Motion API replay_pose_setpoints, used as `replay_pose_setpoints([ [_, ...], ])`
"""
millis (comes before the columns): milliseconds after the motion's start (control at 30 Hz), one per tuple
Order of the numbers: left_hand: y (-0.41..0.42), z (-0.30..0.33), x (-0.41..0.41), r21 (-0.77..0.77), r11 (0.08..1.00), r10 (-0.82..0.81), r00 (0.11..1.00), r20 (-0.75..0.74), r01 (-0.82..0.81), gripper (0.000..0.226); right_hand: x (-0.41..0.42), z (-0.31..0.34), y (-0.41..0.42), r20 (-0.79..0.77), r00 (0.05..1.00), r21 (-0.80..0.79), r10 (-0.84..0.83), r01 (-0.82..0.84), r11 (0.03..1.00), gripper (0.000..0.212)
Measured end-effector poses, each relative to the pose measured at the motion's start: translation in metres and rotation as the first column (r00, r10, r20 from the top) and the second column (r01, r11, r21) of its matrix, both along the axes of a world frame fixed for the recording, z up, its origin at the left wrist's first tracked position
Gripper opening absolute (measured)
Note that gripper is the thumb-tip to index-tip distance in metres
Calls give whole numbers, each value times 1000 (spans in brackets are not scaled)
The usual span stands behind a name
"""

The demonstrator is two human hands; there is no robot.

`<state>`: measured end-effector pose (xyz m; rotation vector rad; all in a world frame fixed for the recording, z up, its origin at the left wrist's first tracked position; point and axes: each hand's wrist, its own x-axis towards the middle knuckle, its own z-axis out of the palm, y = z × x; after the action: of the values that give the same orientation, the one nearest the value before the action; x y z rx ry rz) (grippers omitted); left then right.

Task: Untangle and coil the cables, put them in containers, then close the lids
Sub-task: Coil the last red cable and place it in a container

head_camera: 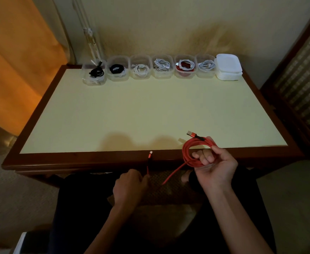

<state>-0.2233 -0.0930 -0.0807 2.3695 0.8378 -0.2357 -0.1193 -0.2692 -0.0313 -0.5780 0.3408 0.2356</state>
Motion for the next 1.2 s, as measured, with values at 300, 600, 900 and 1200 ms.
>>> replay_pose_setpoints([
  [300, -44, 29, 12, -241, 901, -167, 800, 577, 362, 22, -14, 4, 30, -129, 991, -131, -23, 6, 991, 24],
  [600, -41, 22, 7, -610, 791, 279, 866, 415, 37, 24, -29, 5, 33, -199, 980, 121, -2, 26, 992, 39],
  [900, -37, 24, 3, -845, 529, 432, 883, 186, -81, 14, -36, -19, 42, -293, 956, 66, -22, 43, 997, 16],
  [1200, -33, 36, 7, -907, 417, 333, 938, 94, -57, 38, -54, -19, 52, -166, 974, -54, 154, -165, 985, 13],
])
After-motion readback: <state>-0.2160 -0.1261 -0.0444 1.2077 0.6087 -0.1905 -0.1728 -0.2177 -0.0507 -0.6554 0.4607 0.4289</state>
